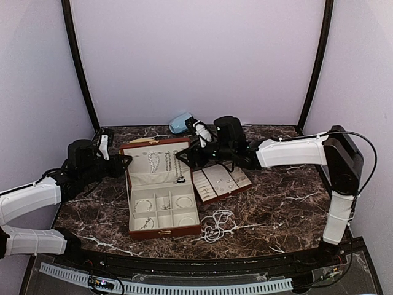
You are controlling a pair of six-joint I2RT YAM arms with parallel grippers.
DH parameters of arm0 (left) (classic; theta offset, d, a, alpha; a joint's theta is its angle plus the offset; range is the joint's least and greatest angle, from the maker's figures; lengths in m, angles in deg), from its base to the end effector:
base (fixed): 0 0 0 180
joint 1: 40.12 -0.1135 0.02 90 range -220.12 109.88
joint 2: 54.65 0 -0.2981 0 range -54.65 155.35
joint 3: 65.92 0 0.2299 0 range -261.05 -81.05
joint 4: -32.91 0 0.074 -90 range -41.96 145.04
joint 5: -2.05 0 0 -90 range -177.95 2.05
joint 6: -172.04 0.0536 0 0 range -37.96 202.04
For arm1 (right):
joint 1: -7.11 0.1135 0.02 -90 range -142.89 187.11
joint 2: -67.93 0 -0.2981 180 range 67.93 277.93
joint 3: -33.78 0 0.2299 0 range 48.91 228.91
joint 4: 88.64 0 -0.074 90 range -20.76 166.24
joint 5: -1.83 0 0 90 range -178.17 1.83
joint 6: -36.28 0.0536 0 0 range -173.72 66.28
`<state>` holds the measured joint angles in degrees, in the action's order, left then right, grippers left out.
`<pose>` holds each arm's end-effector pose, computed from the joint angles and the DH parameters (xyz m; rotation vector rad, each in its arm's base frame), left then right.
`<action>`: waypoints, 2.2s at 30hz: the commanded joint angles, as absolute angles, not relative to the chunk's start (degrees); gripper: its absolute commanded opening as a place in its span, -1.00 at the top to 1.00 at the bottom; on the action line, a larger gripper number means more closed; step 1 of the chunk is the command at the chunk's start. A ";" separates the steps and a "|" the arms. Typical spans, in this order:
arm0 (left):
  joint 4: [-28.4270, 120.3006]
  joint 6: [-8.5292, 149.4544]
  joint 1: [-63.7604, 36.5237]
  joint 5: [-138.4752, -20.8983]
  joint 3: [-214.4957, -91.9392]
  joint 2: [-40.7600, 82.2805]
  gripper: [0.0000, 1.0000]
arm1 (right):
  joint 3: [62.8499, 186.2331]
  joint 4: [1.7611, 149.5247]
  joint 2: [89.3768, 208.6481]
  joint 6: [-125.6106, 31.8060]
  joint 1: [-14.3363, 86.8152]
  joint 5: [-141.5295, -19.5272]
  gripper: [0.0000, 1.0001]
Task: Organize the mixed jewelry
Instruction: Adjust the jewelry box at the center of the board.
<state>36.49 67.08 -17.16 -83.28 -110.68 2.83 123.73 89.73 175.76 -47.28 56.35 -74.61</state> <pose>0.1883 -0.0845 0.2785 0.1892 1.8790 -0.5325 0.2836 0.3483 0.2846 -0.8838 1.7961 0.8679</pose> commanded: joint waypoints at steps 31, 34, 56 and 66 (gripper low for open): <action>31.32 71.46 -17.44 -83.86 -110.19 5.14 1.00 | 129.46 96.53 182.42 -45.34 56.77 -74.98 0.12; 30.97 72.11 -17.44 -83.76 -109.96 5.16 1.00 | 130.03 96.75 183.00 -44.82 56.85 -75.43 0.24; 30.62 75.38 -17.56 -83.51 -111.54 5.98 1.00 | 124.86 97.76 177.05 -43.63 56.94 -70.32 -0.41; 29.20 77.56 -18.06 -78.19 -113.28 9.57 1.00 | 124.38 92.54 175.83 -48.74 57.05 -72.57 -0.30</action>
